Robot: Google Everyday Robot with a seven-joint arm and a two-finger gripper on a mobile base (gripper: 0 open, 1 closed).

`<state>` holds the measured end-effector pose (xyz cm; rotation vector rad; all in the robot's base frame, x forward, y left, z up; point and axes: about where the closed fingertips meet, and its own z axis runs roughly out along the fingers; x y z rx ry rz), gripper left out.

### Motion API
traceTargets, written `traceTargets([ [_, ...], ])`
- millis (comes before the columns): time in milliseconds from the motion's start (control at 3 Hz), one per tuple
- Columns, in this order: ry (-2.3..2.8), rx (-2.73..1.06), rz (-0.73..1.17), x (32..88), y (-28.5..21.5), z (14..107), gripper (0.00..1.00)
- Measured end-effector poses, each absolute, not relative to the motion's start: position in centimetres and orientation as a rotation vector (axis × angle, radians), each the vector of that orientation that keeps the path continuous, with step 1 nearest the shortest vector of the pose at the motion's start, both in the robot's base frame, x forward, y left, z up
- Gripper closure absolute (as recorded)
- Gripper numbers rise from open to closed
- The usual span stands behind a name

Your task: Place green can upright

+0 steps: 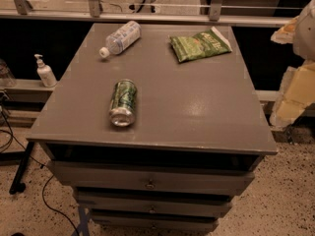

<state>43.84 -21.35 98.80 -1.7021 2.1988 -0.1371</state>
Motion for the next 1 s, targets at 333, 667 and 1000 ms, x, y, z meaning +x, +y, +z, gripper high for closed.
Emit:
traceTargets([
  [333,2.199,-1.702,-0.137,43.8,-21.4,98.8,0.0],
  [667,2.15,-1.714,-0.115,44.2,-20.8,98.8,0.0],
  [1000,1.987,-1.804,-0.042,46.6,-17.4,97.1,0.0],
])
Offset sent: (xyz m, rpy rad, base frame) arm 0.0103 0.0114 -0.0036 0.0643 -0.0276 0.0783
